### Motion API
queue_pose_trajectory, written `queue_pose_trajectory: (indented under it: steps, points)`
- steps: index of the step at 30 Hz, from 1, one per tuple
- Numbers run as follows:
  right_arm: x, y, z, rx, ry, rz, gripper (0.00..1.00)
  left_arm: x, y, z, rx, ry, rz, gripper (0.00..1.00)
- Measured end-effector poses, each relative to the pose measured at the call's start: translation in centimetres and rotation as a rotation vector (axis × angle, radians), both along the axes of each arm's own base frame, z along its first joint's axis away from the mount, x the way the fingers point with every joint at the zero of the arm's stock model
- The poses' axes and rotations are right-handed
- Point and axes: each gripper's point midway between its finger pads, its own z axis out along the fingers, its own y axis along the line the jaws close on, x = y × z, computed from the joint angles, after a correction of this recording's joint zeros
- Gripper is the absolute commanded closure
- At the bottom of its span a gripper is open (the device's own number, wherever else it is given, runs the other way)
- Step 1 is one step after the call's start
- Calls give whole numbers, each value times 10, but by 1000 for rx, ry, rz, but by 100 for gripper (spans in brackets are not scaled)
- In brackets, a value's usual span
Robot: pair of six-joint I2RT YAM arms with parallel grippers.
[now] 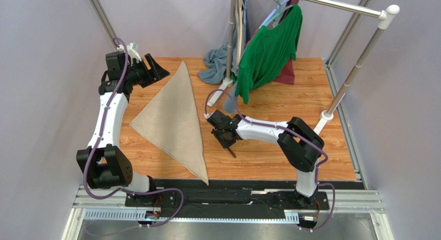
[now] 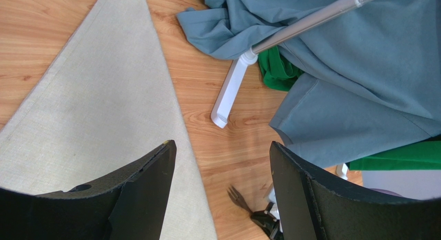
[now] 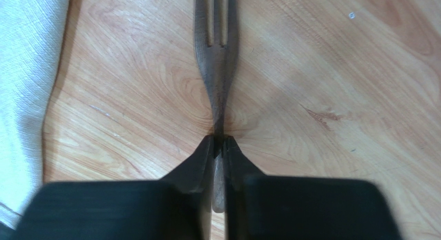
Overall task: Fold the napkin, place the utensils inside, and roll it up
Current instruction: Grab a utensil with the right arm, then place the utensil onto the napkin
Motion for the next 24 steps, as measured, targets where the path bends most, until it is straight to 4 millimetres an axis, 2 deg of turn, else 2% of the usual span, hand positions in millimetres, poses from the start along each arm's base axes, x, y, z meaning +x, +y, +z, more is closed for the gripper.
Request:
queue_pose_trajectory:
  steps: [5, 8, 11, 16, 19, 21, 24]
  points:
    - [-1, 0, 4, -6, 12, -3, 100, 0, -1, 0, -4, -2, -6, 24]
    - [3, 6, 20, -7, 15, -20, 100, -1, -1, 1, -4, -4, -7, 24]
    - [18, 29, 52, 59, -15, -51, 100, -1, 2, 2, -2, -8, 0, 24]
    - [54, 83, 118, 242, -88, -151, 100, -4, 16, 10, 5, -30, 41, 24]
    - [75, 113, 138, 323, -105, -220, 100, -8, 25, 14, 7, -41, 65, 24]
    - [86, 129, 135, 349, -105, -261, 100, -10, 31, 14, 7, -44, 82, 24]
    - [94, 141, 115, 329, -91, -304, 100, -11, 41, 12, -6, -43, 101, 25]
